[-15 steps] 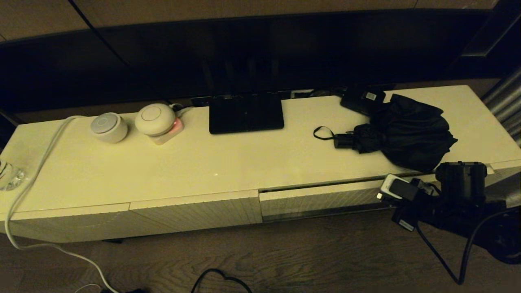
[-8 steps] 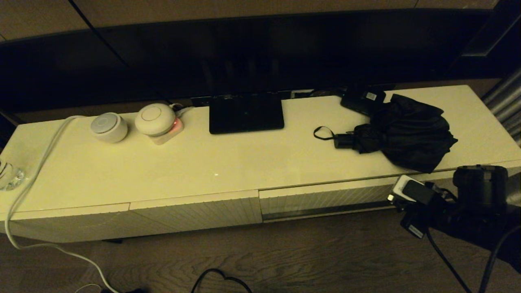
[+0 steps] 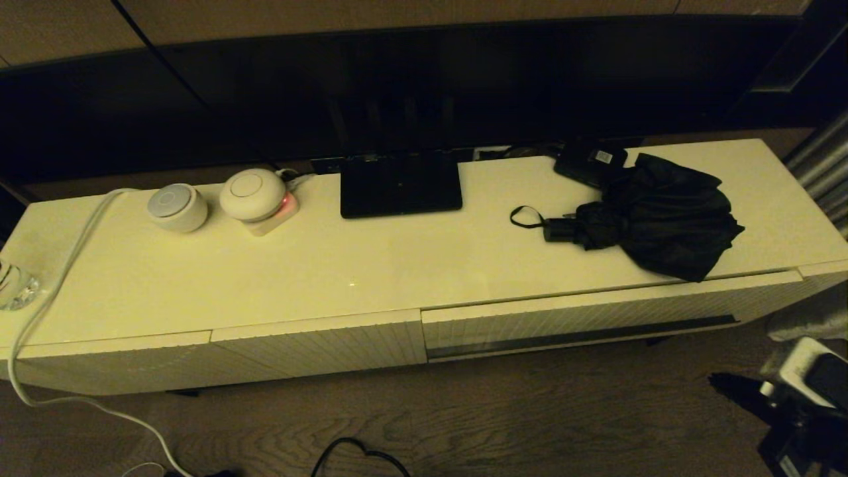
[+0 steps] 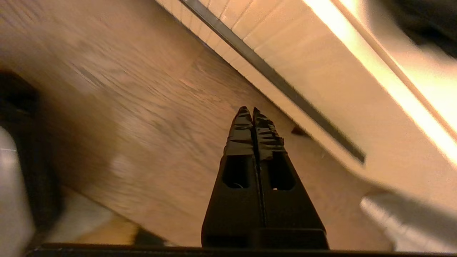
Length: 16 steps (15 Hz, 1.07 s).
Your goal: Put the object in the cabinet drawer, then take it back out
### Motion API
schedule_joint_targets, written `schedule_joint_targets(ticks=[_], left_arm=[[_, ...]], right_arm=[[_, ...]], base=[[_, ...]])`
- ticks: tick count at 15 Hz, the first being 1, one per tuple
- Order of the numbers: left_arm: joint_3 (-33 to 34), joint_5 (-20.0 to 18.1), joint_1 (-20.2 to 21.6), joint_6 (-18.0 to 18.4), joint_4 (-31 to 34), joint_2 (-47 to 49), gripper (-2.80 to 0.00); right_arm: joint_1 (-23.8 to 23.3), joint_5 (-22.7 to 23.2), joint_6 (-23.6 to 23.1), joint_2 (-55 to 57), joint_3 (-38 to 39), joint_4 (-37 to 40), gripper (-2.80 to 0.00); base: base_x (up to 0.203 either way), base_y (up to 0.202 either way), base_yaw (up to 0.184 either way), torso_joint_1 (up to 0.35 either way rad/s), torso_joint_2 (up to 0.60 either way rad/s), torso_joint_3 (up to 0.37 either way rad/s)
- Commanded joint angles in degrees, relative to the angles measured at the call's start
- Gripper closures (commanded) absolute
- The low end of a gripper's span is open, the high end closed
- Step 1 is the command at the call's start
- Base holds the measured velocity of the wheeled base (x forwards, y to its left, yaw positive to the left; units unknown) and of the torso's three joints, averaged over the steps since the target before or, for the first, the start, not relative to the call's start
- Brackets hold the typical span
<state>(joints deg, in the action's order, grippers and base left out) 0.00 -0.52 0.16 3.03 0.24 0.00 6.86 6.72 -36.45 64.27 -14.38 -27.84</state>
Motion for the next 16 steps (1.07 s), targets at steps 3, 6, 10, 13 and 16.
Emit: schedule_joint_targets(ticks=[3, 6, 10, 13, 16], left_arm=[[0.2, 0.0, 0.0, 0.0, 0.0, 0.0, 0.00], [0.2, 0.0, 0.0, 0.0, 0.0, 0.0, 0.00], [0.2, 0.0, 0.0, 0.0, 0.0, 0.0, 0.00], [0.2, 0.0, 0.0, 0.0, 0.0, 0.0, 0.00], [0.2, 0.0, 0.0, 0.0, 0.0, 0.0, 0.00]], right_arm=[[-2.6, -1.3, 5.5, -34.2, 3.5, 17.2, 0.00], [-4.3, -5.5, 13.5, -50.1, 4.0, 31.2, 0.00], [-6.0, -7.9, 22.1, -63.5, 6.2, 38.4, 0.00], [-6.3, -8.4, 28.2, -64.4, 7.4, 34.7, 0.00], [-6.3, -8.0, 28.7, -64.4, 12.9, 26.3, 0.00]], base=[[0.000, 0.000, 0.000, 0.000, 0.00, 0.000], [0.000, 0.000, 0.000, 0.000, 0.00, 0.000], [0.000, 0.000, 0.000, 0.000, 0.00, 0.000], [0.000, 0.000, 0.000, 0.000, 0.00, 0.000], [0.000, 0.000, 0.000, 0.000, 0.00, 0.000]])
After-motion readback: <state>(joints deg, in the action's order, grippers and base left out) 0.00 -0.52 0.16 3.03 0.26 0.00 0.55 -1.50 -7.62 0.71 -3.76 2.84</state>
